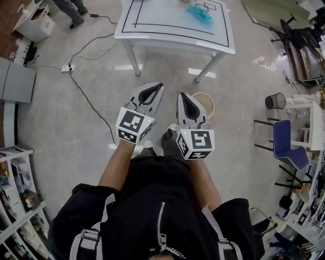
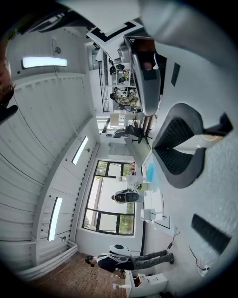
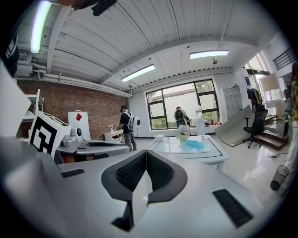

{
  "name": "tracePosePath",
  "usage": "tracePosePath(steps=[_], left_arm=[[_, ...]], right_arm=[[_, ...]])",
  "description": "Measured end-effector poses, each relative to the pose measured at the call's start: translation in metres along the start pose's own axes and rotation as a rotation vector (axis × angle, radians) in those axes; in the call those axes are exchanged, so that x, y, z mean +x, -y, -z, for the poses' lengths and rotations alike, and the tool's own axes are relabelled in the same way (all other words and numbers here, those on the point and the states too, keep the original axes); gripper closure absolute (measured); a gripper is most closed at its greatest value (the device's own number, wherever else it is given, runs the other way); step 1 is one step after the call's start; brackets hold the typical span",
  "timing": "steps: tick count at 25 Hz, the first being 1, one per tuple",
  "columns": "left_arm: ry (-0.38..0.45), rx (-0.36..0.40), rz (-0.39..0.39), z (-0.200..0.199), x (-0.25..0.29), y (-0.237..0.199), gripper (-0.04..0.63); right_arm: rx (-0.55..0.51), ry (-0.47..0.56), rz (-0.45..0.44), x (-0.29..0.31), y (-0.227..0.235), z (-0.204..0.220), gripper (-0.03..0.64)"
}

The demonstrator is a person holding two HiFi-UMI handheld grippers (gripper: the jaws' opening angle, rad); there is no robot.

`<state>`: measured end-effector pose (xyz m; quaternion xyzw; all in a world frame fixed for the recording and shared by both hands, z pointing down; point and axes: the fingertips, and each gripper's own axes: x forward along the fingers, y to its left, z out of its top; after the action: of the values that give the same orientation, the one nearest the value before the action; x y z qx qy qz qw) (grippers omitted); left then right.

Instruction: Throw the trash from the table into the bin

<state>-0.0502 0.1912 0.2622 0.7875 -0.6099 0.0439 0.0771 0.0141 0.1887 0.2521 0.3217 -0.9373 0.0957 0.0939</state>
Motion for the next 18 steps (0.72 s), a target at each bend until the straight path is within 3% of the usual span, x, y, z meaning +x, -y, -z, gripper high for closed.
tracePosePath(steps=[7, 18], left_arm=[[-0.007, -0.036, -0.055, -0.010, 0.060, -0.016, 0.591], [-0.046, -0.024, -0.069, -0.022, 0.131, -0.001, 0.589]], right_arm=[[0.001, -0.023, -0.055, 0.036, 0.052, -0.013, 0.607], [0.025, -0.017, -0.087, 0.054, 0.120, -0.031, 0.607]])
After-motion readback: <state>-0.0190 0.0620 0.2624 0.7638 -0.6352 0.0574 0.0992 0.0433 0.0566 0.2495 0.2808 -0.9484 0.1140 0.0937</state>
